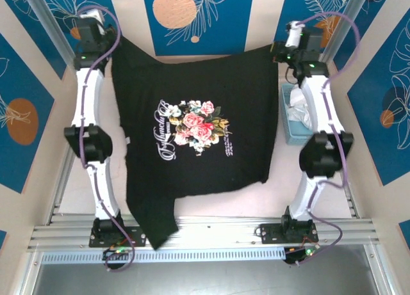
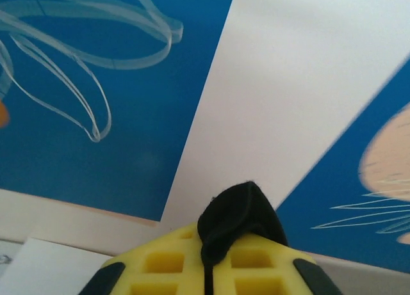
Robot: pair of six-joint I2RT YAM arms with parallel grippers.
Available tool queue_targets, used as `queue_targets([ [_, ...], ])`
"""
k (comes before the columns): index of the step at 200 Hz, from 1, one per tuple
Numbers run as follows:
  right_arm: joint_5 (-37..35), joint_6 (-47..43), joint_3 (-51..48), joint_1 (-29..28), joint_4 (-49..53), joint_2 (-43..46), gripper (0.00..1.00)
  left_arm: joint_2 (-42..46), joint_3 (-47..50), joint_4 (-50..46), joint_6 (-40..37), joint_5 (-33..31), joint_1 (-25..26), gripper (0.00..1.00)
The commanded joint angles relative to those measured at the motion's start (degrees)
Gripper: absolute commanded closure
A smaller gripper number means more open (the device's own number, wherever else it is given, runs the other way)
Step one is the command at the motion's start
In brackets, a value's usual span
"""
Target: Fold the inside-out t-shirt
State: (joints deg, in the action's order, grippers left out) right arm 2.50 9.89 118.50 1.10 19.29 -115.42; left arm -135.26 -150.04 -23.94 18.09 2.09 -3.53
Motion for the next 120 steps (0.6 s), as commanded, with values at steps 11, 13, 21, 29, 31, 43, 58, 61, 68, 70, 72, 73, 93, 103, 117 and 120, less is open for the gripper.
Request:
queue_targets([
  [11, -1.95, 1.84, 25.92, -1.34, 11.79, -20.78, 0.79, -10.38, -9.82, 7.6, 3.06, -3.76, 0.01, 0.76],
  [13, -2.14, 1.77, 28.0, -1.41, 13.02, -21.97, 0.78, -10.33, -9.33, 7.86, 3.15, -3.82, 0.06, 0.74],
  [21, -2.83, 1.37, 35.11, -1.54, 17.86, -26.01, 0.73, -9.84, -7.91, 8.04, 3.55, -3.68, 0.15, 0.68],
  [29, -3.77, 0.71, 40.37, -1.72, 22.36, -28.26, 0.69, -8.99, -7.15, 7.07, 3.63, -2.96, 0.19, 0.59],
  [31, -3.79, 0.64, 40.7, -1.72, 22.72, -28.31, 0.68, -8.71, -7.01, 6.72, 3.56, -2.83, 0.23, 0.56],
  [43, -3.98, 0.19, 38.98, -1.81, 25.83, -26.57, 0.64, -6.16, -5.31, 3.39, 2.93, -2.9, 0.62, 0.41],
  [58, -4.0, 0.02, 26.28, -2.12, 25.28, -19.41, 0.61, -0.77, 1.15, 0.08, 3.78, -2.75, 1.06, 0.33],
  [61, -4.07, 0.1, 22.64, -2.23, 24.44, -17.63, 0.6, 0.65, 3.11, -0.31, 4.21, -2.71, 1.19, 0.32],
  [68, -4.3, 0.41, 13.24, -2.64, 21.72, -12.2, 0.59, 4.39, 8.28, -0.92, 5.39, -2.38, 1.48, 0.3],
  [70, -4.27, 0.53, 10.02, -2.74, 20.67, -10.6, 0.59, 5.4, 9.9, -0.93, 5.69, -2.18, 1.57, 0.3],
  [72, -4.28, 0.87, 7.39, -2.88, 19.99, -9.14, 0.59, 6.64, 11.69, -0.82, 5.96, -1.89, 1.7, 0.3],
  [73, -4.23, 1.03, 6.19, -2.91, 19.56, -8.47, 0.59, 7.19, 12.61, -0.79, 6.11, -1.73, 1.78, 0.3],
  [93, -4.73, 5.12, -16.88, -4.43, 17.05, 5.13, 0.56, 19.27, 31.97, 2.34, 7.92, 1.56, 4.23, 0.27],
  [103, -6.77, 7.17, -25.93, -5.99, 17.82, 11.08, 0.56, 25.37, 42.55, 5.82, 7.71, 3.27, 6.86, 0.27],
  [117, -10.38, 9.3, -38.22, -8.73, 18.34, 18.63, 0.55, 32.86, 57.37, 13.01, 4.85, 5.47, 12.32, 0.27],
  [120, -11.1, 9.81, -40.64, -9.26, 18.42, 20.15, 0.55, 34.2, 59.93, 14.69, 4.0, 5.65, 13.69, 0.27],
])
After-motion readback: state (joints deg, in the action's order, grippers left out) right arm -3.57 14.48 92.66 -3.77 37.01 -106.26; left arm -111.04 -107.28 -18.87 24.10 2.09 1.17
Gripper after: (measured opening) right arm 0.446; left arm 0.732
